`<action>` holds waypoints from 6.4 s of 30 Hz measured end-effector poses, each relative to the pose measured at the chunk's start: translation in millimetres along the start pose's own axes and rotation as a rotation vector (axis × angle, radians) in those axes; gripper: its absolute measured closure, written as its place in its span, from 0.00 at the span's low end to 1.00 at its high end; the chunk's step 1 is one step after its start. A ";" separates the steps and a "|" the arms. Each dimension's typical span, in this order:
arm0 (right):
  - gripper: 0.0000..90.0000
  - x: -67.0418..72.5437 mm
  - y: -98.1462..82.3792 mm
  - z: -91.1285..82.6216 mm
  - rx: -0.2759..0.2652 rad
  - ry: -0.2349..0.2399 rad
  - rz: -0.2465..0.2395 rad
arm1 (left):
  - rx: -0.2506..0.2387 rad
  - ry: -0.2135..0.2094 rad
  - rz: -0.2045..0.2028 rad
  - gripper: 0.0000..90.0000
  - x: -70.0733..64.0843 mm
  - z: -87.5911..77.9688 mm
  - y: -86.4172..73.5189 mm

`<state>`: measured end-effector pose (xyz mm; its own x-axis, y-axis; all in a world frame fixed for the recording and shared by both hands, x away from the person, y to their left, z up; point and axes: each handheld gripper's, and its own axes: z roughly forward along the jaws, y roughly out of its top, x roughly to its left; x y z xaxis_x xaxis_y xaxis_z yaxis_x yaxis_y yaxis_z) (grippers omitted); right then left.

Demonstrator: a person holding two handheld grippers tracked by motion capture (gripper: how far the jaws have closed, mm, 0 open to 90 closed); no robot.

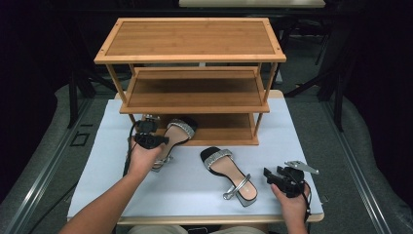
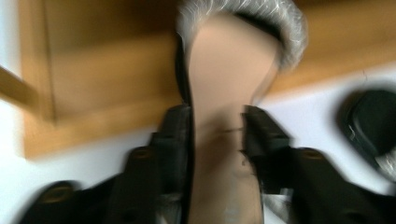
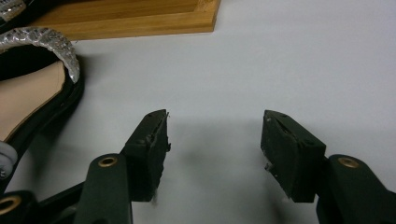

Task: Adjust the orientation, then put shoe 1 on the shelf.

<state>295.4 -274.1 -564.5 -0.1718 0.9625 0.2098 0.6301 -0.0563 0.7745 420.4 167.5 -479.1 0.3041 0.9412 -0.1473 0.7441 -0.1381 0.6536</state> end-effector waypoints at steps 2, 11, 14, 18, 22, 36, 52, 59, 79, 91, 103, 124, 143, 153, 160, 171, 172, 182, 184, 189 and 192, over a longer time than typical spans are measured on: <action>0.45 -0.1 0.1 0.3 0.001 -0.001 -0.001 | 0.023 -0.029 -0.022 0.77 1.3 -2.8 6.5; 0.45 0.5 -0.1 0.1 0.000 0.004 -0.002 | 0.069 0.008 0.066 0.60 -5.0 3.3 -5.4; 0.45 0.3 -0.1 0.1 -0.001 0.000 -0.001 | 0.081 -0.010 0.079 0.56 -5.9 1.6 -6.9; 0.45 0.1 -0.3 0.5 -0.010 0.006 0.004 | 0.083 -0.043 0.124 0.53 -8.2 -8.8 -8.9; 0.45 -0.1 -0.3 0.6 -0.009 0.008 0.004 | 0.063 -0.083 0.158 0.51 -9.5 -27.0 -11.7; 0.45 0.6 -0.1 0.3 0.001 -0.003 0.000 | -0.030 -0.201 0.187 0.51 23.9 -85.0 -42.6; 0.45 0.3 -1.0 0.0 -0.021 0.003 0.003 | -0.072 -0.157 0.166 0.89 37.7 -75.4 -95.0; 0.45 0.2 -1.1 -0.1 -0.022 0.002 0.005 | -0.020 -0.144 0.150 0.99 41.1 -59.8 -107.4; 0.45 -2.0 -1.1 -0.5 -0.019 0.008 0.026 | 0.004 -0.156 0.127 1.00 39.3 -45.3 -112.0; 0.45 -1.7 -1.1 -0.3 -0.018 0.006 0.024 | -0.025 -0.193 0.156 1.00 17.3 -44.5 -90.0; 0.45 -2.3 -0.8 0.0 -0.010 0.015 0.026 | -0.035 -0.262 0.166 1.00 -22.1 -12.9 -64.5; 0.44 -2.3 -0.8 0.2 -0.010 0.017 0.023 | -0.022 -0.214 0.170 1.00 -36.0 24.7 -35.3; 0.42 8.6 20.5 -8.8 0.062 0.022 -0.012 | -0.081 -0.350 0.111 0.75 -8.1 2.1 -48.9; 0.37 66.1 66.7 -21.1 0.230 0.122 -0.207 | 0.010 -0.451 0.100 0.53 21.7 -19.8 -50.4; 0.34 96.7 89.0 -16.8 0.311 0.052 -0.277 | 0.059 -0.525 0.139 0.54 16.7 -19.3 -49.6; 0.33 131.5 110.7 3.1 0.441 0.123 -0.348 | 0.080 -0.499 0.147 0.53 24.0 -23.7 -45.3; 0.33 132.7 111.1 3.2 0.456 0.132 -0.350 | 0.069 -0.502 0.141 0.53 25.8 -25.0 -44.8; 0.33 140.8 105.1 8.6 0.473 0.128 -0.390 | 0.048 -0.507 0.108 0.53 38.5 -25.6 -41.3; 0.33 139.5 105.5 10.5 0.479 0.120 -0.386 | 0.042 -0.504 0.101 0.53 39.8 -26.0 -41.2; 0.32 135.9 105.7 12.5 0.512 0.127 -0.369 | 0.041 -0.499 0.107 0.53 39.9 -27.1 -40.2; 0.31 136.4 104.0 11.6 0.521 0.136 -0.377 | 0.032 -0.505 0.111 0.53 39.1 -28.7 -38.6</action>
<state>346.3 -145.6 -462.3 -0.5253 0.8471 0.0805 0.7864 0.4470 0.4264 386.4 218.5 -488.8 0.6254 0.6552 -0.4238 0.7067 -0.2453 0.6636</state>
